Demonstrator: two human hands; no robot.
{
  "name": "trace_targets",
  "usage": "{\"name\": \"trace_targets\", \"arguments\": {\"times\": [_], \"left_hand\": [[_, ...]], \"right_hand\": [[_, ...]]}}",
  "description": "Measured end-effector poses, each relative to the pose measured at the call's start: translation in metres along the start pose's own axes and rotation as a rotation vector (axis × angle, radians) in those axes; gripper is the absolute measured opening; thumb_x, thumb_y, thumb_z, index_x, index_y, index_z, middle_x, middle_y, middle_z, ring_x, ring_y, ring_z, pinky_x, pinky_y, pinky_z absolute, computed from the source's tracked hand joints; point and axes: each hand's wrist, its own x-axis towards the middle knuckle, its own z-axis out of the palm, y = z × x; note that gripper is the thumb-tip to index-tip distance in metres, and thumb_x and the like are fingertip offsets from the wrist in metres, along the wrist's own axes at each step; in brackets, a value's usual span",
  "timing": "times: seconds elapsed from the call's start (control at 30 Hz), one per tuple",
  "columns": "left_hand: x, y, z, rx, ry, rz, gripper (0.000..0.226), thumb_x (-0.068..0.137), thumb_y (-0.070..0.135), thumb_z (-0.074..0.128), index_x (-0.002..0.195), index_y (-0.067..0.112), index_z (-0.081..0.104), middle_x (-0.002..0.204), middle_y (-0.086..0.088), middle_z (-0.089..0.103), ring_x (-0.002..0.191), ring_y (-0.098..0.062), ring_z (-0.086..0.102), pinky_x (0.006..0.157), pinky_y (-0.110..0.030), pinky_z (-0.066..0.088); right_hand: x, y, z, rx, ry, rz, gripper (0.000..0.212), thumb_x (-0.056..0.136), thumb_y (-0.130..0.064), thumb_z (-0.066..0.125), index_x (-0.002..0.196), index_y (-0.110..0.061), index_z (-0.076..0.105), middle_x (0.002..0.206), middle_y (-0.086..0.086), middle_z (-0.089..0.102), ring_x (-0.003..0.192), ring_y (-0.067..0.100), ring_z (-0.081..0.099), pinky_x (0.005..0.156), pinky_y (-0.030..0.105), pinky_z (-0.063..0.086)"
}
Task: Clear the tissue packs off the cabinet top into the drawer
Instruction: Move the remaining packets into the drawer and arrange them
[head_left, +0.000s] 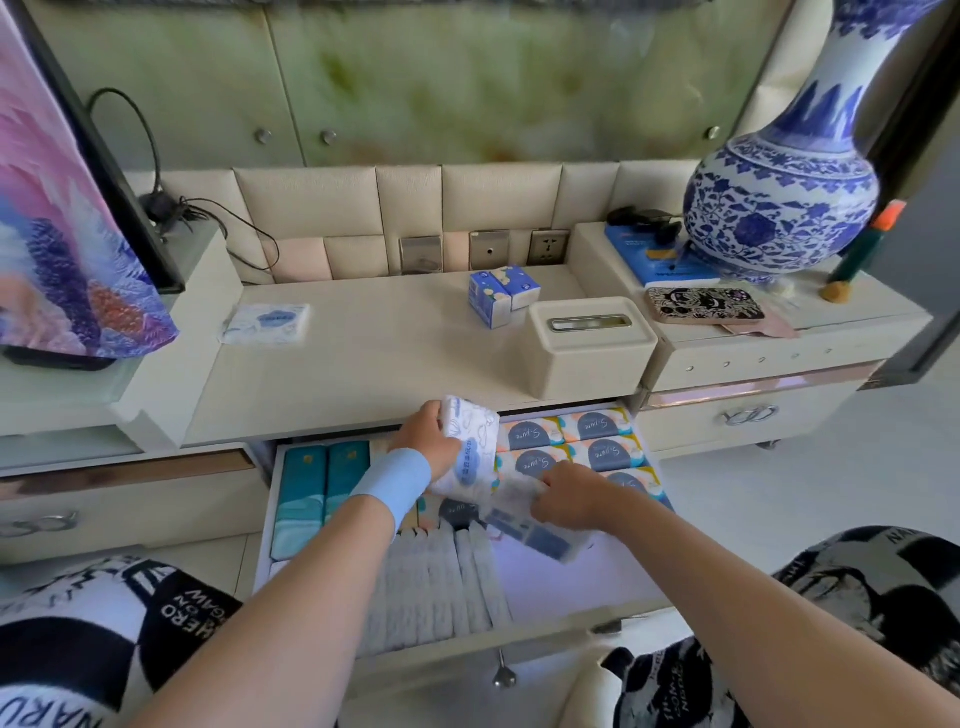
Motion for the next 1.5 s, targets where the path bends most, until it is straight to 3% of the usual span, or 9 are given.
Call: {"name": "trace_targets", "arguments": {"times": [0.23,0.4,0.77,0.97,1.07,1.17,1.27,1.37,1.5], "left_hand": [[-0.034,-0.005,0.007,-0.027,-0.042,-0.002,0.031,0.085,0.019,0.061,0.115,0.017,0.053,0.107,-0.003,0.062,0.094,-0.025,0.059,0.077,-0.032,0.047],[-0.051,-0.02,0.009,-0.025,-0.034,-0.03,0.021,0.083,0.021,0.062,0.102,0.018,0.054,0.101,-0.004,0.064,0.09,-0.025,0.061,0.068,-0.028,0.045],[-0.05,-0.014,0.01,-0.214,0.04,-0.094,0.035,0.084,0.021,0.063,0.117,0.021,0.051,0.108,0.0,0.062,0.095,-0.023,0.062,0.072,-0.032,0.053],[-0.049,0.005,0.022,-0.254,0.019,-0.065,0.038,0.084,0.021,0.062,0.12,0.019,0.05,0.11,-0.001,0.062,0.093,-0.022,0.061,0.071,-0.03,0.047],[-0.051,0.014,0.029,-0.258,0.015,-0.06,0.039,0.083,0.023,0.064,0.119,0.02,0.05,0.108,0.0,0.061,0.092,-0.022,0.06,0.075,-0.03,0.046],[-0.057,0.028,0.037,-0.43,-0.141,-0.045,0.03,0.089,0.024,0.062,0.117,0.018,0.054,0.103,-0.003,0.067,0.086,-0.021,0.067,0.069,-0.029,0.053],[-0.062,0.04,0.044,-0.644,-0.388,-0.089,0.023,0.097,0.011,0.044,0.113,0.013,0.06,0.099,-0.008,0.072,0.076,-0.024,0.071,0.058,-0.031,0.056],[-0.061,0.034,0.058,-0.372,-0.388,-0.021,0.029,0.094,0.009,0.041,0.109,0.021,0.063,0.1,-0.003,0.071,0.079,-0.019,0.065,0.063,-0.027,0.049],[-0.061,0.012,0.073,0.514,-0.328,0.302,0.03,0.091,0.035,0.049,0.117,0.043,0.062,0.128,0.004,0.059,0.117,-0.024,0.055,0.097,-0.039,0.048]], "right_hand": [[0.001,0.013,0.051,-0.255,-0.068,0.099,0.043,0.088,-0.009,0.062,0.129,-0.002,0.051,0.129,0.014,0.057,0.115,0.031,0.059,0.09,0.038,0.051],[0.003,0.009,0.072,0.248,-0.253,0.15,0.037,0.092,-0.02,0.059,0.123,-0.001,0.054,0.106,0.014,0.063,0.091,0.027,0.07,0.077,0.044,0.061],[0.003,0.005,0.078,0.443,-0.417,0.067,0.037,0.093,-0.013,0.049,0.128,-0.015,0.059,0.125,0.007,0.063,0.097,0.018,0.068,0.09,0.041,0.058],[0.004,0.013,0.044,0.117,-0.008,0.048,0.031,0.098,-0.013,0.056,0.127,-0.004,0.059,0.12,0.009,0.068,0.097,0.023,0.071,0.066,0.03,0.058],[-0.002,0.008,0.019,0.459,0.08,0.071,0.027,0.101,-0.024,0.051,0.124,-0.015,0.062,0.125,0.007,0.064,0.112,0.024,0.064,0.089,0.039,0.057],[-0.016,0.005,0.007,1.045,-0.058,0.034,0.031,0.095,-0.047,0.051,0.115,-0.026,0.058,0.12,0.012,0.062,0.102,0.028,0.065,0.076,0.044,0.059],[-0.019,0.011,0.007,0.983,-0.089,0.042,0.041,0.089,-0.055,0.062,0.109,-0.019,0.061,0.105,0.013,0.068,0.094,0.031,0.068,0.07,0.042,0.059],[-0.01,0.025,0.008,0.721,-0.015,0.131,0.025,0.093,-0.017,0.059,0.114,-0.007,0.052,0.099,0.014,0.061,0.095,0.033,0.064,0.08,0.044,0.058],[-0.004,0.038,0.015,0.303,-0.007,0.146,0.038,0.092,-0.015,0.049,0.128,-0.005,0.05,0.119,0.014,0.059,0.103,0.028,0.059,0.084,0.035,0.051]]}}
